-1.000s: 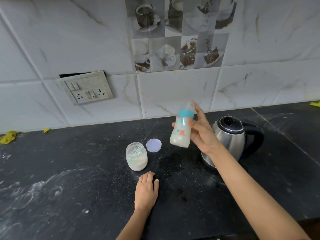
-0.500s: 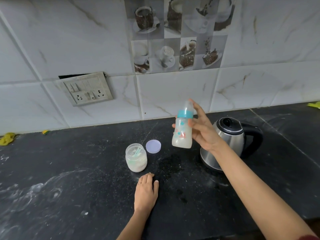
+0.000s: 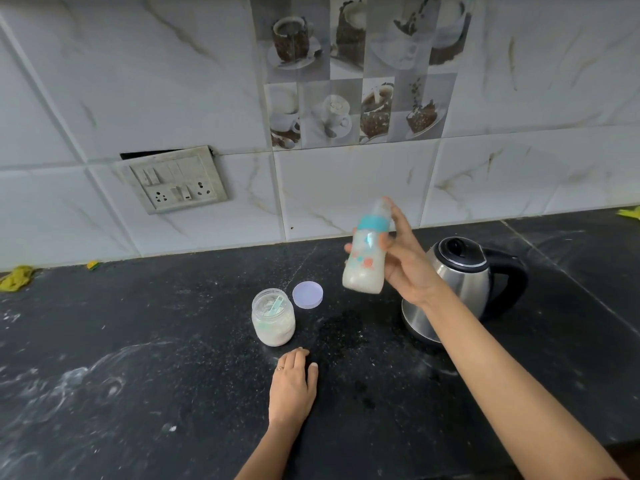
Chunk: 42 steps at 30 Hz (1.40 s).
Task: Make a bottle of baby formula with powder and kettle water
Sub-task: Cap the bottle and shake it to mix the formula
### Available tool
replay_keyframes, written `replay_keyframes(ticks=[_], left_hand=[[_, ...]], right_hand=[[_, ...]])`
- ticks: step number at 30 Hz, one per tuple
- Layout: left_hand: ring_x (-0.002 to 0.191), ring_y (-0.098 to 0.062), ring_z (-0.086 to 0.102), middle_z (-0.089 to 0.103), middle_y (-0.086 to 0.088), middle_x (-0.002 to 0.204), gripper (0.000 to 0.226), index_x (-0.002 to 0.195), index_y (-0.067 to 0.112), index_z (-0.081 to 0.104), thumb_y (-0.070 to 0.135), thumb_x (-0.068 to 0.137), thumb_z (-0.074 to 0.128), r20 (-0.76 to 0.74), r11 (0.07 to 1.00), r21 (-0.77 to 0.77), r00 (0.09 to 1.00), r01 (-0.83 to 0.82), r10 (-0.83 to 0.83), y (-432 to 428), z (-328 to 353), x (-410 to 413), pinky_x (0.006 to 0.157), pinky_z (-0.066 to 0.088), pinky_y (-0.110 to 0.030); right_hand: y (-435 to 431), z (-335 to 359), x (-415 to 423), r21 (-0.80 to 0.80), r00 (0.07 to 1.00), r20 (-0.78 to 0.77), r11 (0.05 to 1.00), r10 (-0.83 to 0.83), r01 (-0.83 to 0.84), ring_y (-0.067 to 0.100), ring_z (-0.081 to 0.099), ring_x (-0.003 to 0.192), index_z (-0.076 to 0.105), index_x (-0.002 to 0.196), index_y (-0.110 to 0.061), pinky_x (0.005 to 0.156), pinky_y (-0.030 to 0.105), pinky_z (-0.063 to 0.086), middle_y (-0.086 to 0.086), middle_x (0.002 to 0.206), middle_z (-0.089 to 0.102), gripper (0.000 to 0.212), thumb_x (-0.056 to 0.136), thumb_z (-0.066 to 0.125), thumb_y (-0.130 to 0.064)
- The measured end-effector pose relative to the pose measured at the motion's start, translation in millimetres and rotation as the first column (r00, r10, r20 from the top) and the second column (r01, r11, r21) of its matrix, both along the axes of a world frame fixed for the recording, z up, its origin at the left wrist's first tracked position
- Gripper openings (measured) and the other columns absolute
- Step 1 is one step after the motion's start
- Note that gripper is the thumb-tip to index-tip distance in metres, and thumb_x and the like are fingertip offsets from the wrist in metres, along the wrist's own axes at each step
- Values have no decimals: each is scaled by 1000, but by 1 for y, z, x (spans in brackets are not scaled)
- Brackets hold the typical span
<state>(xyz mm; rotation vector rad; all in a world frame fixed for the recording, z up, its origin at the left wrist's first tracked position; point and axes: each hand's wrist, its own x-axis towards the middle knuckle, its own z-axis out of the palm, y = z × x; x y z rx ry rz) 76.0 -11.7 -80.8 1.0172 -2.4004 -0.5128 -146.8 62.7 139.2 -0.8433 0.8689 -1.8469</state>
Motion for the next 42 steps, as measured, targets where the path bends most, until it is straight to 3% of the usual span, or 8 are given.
replay_keyframes(ticks=[6,10,14,18,26,31,34,42], left_hand=[[111,-17,52,61,2,118,25,113,14,59,28,94,51,5,1000,-1,1000,5,-5,0,-2,-1,94,45,-31],[110,-17,52,61,2,118,25,113,14,60,28,94,52,-1,1000,-4,1000,2,-2,-1,-1,0,93,45,-31],[109,-18,52,61,1,117,22,111,13,59,25,94,53,-7,1000,3,1000,-1,1,0,0,-1,92,45,-31],[111,-17,51,60,2,119,24,113,14,59,26,94,52,-13,1000,5,1000,-4,4,1,1,0,93,44,-31],[113,-16,50,59,2,121,26,115,14,58,28,95,50,-3,1000,8,1000,-2,2,1,0,0,96,43,-31],[111,-18,52,61,1,119,25,114,13,59,26,94,52,-1,1000,-2,1000,-3,3,1,1,0,94,44,-32],[110,-18,53,61,0,118,24,112,13,60,25,93,54,-2,1000,-9,1000,1,-1,1,0,0,94,45,-32],[112,-18,51,60,0,120,26,115,13,59,27,94,51,8,1000,-2,1000,-2,2,0,1,0,96,44,-32]], right_hand=[[-8,5,4,-26,985,124,992,-120,124,43,63,106,32,147,-38,89,50,53,16,129,51,100,66,89,-25],[-4,0,3,6,998,-50,999,38,-38,48,62,106,34,148,-36,93,56,50,26,131,52,95,70,86,-20],[-9,-1,2,-37,986,135,994,-93,99,44,62,106,32,148,-37,88,51,53,20,135,46,103,63,90,-26],[-3,-8,3,-13,996,-72,998,55,-56,48,62,104,36,146,-36,93,57,50,28,129,51,87,74,81,-16],[-11,-11,7,136,936,243,965,-254,226,45,47,128,47,134,-12,93,52,49,20,129,52,87,64,87,-44],[-9,-11,10,306,885,344,929,-313,210,40,54,125,46,136,-6,85,53,55,22,138,53,52,92,58,-32],[-10,-10,12,268,908,231,920,-349,286,31,61,113,40,139,-18,68,45,60,15,138,52,44,98,55,-20],[0,15,17,27,951,-137,959,-277,284,24,59,110,35,137,-43,82,37,55,12,127,57,68,86,64,-8]])
